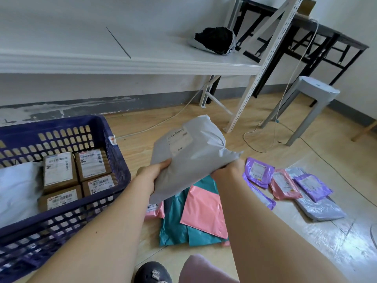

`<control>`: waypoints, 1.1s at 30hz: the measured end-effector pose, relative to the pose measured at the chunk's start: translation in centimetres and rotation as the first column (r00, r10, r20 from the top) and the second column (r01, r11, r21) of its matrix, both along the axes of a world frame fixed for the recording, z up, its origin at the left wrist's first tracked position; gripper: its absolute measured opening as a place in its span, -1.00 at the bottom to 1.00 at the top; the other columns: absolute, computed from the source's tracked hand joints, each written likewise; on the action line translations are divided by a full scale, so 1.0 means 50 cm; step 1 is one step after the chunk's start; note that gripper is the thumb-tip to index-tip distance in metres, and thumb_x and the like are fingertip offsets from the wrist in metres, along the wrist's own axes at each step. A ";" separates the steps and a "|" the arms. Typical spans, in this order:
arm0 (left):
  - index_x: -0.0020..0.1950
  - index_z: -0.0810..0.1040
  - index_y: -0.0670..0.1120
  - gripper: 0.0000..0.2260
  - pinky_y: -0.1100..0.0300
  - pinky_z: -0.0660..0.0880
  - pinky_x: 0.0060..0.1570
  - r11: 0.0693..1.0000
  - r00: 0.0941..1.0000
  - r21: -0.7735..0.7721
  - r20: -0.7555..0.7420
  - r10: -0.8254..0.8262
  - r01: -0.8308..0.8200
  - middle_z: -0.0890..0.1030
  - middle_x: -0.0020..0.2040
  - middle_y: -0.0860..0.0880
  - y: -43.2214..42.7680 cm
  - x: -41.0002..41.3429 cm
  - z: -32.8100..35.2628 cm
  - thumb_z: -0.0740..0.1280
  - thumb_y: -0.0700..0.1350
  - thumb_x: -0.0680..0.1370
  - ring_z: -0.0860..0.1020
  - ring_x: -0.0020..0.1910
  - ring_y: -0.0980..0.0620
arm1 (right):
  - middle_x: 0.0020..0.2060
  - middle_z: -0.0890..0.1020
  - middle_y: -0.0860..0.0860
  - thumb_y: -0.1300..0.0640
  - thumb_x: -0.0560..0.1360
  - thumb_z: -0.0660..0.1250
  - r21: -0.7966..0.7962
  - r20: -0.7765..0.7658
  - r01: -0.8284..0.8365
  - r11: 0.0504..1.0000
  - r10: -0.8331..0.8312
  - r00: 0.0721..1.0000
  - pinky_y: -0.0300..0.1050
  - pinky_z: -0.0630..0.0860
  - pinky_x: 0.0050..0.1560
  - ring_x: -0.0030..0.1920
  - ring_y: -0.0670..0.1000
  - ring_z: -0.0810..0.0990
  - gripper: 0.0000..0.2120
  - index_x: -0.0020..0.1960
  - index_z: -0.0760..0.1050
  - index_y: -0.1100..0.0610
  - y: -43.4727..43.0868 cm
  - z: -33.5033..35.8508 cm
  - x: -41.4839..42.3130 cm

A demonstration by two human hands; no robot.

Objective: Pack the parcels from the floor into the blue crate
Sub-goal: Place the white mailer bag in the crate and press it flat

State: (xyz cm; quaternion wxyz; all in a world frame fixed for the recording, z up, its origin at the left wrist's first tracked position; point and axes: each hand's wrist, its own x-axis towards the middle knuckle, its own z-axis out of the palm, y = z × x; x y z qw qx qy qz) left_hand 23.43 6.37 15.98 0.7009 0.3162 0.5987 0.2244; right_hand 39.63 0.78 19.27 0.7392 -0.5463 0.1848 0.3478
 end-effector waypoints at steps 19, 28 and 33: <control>0.12 0.35 -0.13 -0.57 0.21 0.35 -0.37 0.932 0.989 0.360 -0.144 0.016 0.038 0.40 -0.23 -0.04 0.029 -0.020 0.035 0.22 -0.52 0.37 0.42 -0.18 -0.05 | -0.10 0.57 0.16 0.23 0.37 0.33 -0.608 0.296 -0.212 0.765 0.466 0.834 0.00 0.51 0.03 -0.03 0.16 0.55 -0.69 0.10 0.50 0.27 -0.041 -0.053 -0.003; 0.26 0.42 -0.25 -0.49 0.13 0.43 -0.15 0.919 0.987 0.394 -0.133 0.086 -0.027 0.49 -0.03 -0.16 0.058 -0.088 0.081 0.20 -0.52 0.33 0.49 0.02 -0.19 | 0.04 0.51 0.11 -0.11 0.46 0.24 -0.434 0.451 -0.211 0.876 0.414 0.791 -0.13 0.33 -0.03 -0.06 0.12 0.46 -0.51 0.28 0.42 0.16 0.003 0.034 -0.082; 0.13 0.46 -0.27 -0.59 0.00 0.47 0.00 0.909 0.973 0.403 -0.143 0.183 -0.111 0.51 0.06 -0.22 0.075 -0.174 0.109 0.22 -0.51 0.32 0.48 0.13 -0.23 | 0.19 0.52 0.05 -0.27 0.35 0.32 -0.428 0.504 -0.376 0.822 0.562 0.656 -0.06 0.42 0.13 0.15 0.12 0.49 -0.32 0.34 0.35 0.07 0.030 0.055 -0.159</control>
